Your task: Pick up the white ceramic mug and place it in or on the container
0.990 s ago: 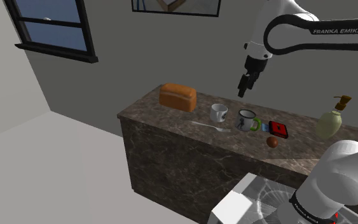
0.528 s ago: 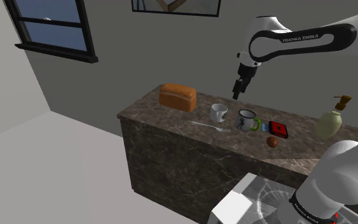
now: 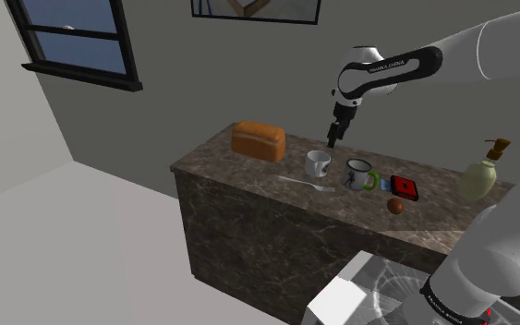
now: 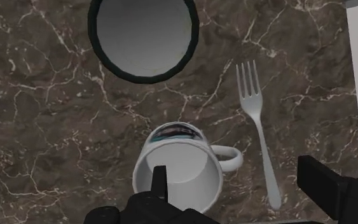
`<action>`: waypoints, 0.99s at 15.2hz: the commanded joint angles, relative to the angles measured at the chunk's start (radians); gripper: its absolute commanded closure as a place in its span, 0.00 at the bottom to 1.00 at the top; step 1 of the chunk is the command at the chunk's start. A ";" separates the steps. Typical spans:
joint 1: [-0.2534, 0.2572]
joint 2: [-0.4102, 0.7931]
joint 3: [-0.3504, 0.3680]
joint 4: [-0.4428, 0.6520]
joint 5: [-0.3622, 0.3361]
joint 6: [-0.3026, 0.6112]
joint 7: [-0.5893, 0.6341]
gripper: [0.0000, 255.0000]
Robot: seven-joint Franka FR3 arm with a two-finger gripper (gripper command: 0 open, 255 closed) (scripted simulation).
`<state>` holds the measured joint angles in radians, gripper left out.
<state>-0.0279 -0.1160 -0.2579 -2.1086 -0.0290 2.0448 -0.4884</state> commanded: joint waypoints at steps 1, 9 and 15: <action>-0.007 0.070 -0.019 0.037 0.030 0.022 -0.052 0.00; -0.072 0.398 -0.040 0.281 0.176 0.041 -0.240 0.00; -0.086 0.465 -0.032 0.297 0.203 0.083 -0.267 0.00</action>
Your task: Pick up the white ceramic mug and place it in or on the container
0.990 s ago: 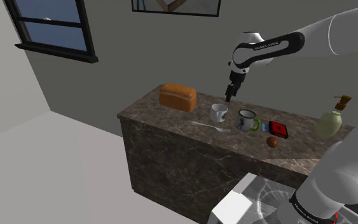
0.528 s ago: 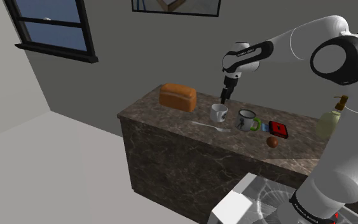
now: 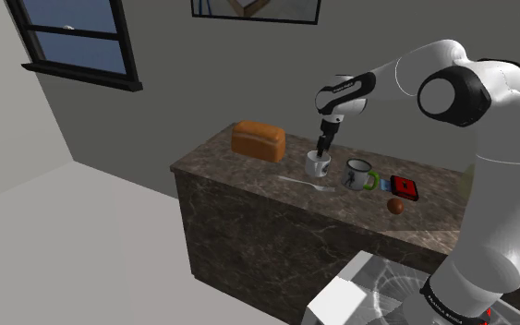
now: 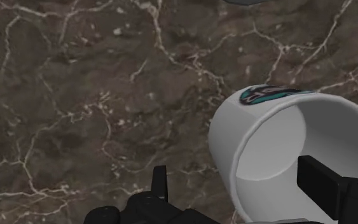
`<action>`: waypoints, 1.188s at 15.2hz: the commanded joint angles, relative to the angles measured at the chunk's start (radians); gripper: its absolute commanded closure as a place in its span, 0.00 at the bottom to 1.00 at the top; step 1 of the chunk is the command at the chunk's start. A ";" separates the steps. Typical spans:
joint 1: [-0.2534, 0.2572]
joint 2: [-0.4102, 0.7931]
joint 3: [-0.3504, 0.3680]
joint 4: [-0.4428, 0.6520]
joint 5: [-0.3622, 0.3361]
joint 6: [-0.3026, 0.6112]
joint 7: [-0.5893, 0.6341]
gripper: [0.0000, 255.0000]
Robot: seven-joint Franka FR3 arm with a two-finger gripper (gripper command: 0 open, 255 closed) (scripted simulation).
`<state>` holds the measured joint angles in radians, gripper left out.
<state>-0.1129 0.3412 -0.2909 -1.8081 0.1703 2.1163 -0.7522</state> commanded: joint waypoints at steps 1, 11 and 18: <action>-0.002 0.014 0.002 -0.009 0.006 0.023 -0.005 0.00; -0.003 0.030 0.006 -0.022 0.013 0.051 -0.010 0.00; -0.003 0.030 0.006 -0.022 0.014 0.051 -0.010 1.00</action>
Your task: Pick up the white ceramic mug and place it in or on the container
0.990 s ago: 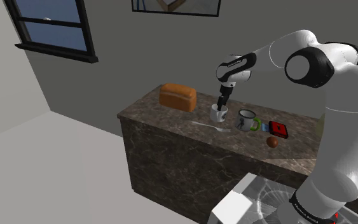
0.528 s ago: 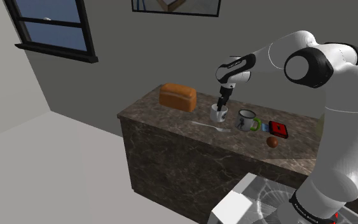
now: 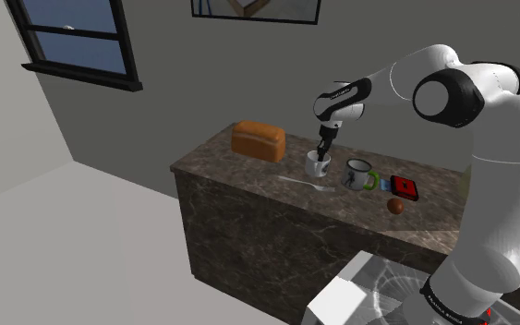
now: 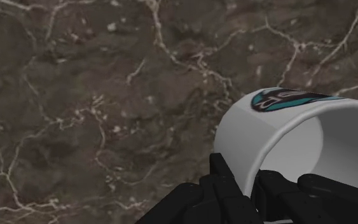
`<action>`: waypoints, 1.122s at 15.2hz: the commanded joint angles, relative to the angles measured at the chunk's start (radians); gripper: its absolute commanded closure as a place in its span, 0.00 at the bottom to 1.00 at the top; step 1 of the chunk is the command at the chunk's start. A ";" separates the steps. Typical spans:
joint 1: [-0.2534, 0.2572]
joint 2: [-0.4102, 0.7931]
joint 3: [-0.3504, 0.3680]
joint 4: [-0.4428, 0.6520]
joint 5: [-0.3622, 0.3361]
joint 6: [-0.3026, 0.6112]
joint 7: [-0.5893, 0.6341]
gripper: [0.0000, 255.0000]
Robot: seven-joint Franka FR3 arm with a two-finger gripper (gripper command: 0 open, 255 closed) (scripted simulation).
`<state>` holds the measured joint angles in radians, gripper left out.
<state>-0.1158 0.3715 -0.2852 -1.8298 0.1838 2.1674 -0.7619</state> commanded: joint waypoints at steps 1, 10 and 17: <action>0.000 0.000 0.000 0.000 0.000 0.000 0.000 1.00; 0.005 -0.043 -0.008 0.037 -0.019 -0.078 0.015 1.00; 0.007 -0.077 -0.013 0.087 -0.035 -0.159 0.028 1.00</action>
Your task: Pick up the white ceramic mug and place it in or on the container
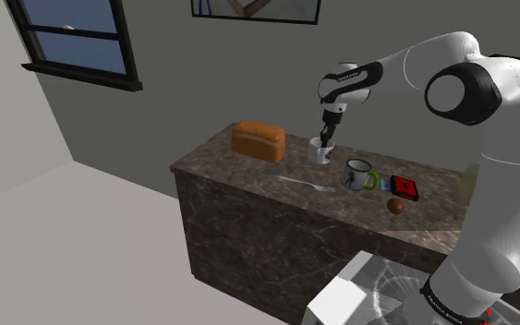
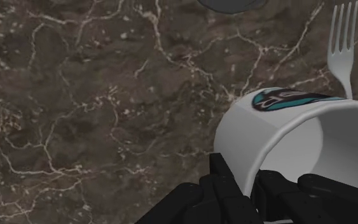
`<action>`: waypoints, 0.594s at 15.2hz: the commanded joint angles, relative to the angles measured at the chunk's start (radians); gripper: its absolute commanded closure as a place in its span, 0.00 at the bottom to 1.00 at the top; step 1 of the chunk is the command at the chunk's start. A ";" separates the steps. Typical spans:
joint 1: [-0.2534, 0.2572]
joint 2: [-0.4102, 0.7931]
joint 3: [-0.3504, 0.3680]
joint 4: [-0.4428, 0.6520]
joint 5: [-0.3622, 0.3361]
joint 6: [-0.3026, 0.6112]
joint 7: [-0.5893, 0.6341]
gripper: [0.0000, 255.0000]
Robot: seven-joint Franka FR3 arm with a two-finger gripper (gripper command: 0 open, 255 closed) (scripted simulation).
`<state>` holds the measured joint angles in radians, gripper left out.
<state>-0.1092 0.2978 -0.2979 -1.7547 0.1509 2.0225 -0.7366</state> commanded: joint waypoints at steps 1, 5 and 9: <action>0.001 -0.007 -0.001 0.019 -0.004 -0.026 0.005 1.00; 0.001 -0.022 -0.003 0.054 -0.011 -0.075 0.011 1.00; 0.001 -0.033 -0.005 0.093 -0.016 -0.124 0.016 1.00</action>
<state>-0.1072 0.2630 -0.3028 -1.6774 0.1346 1.9128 -0.7209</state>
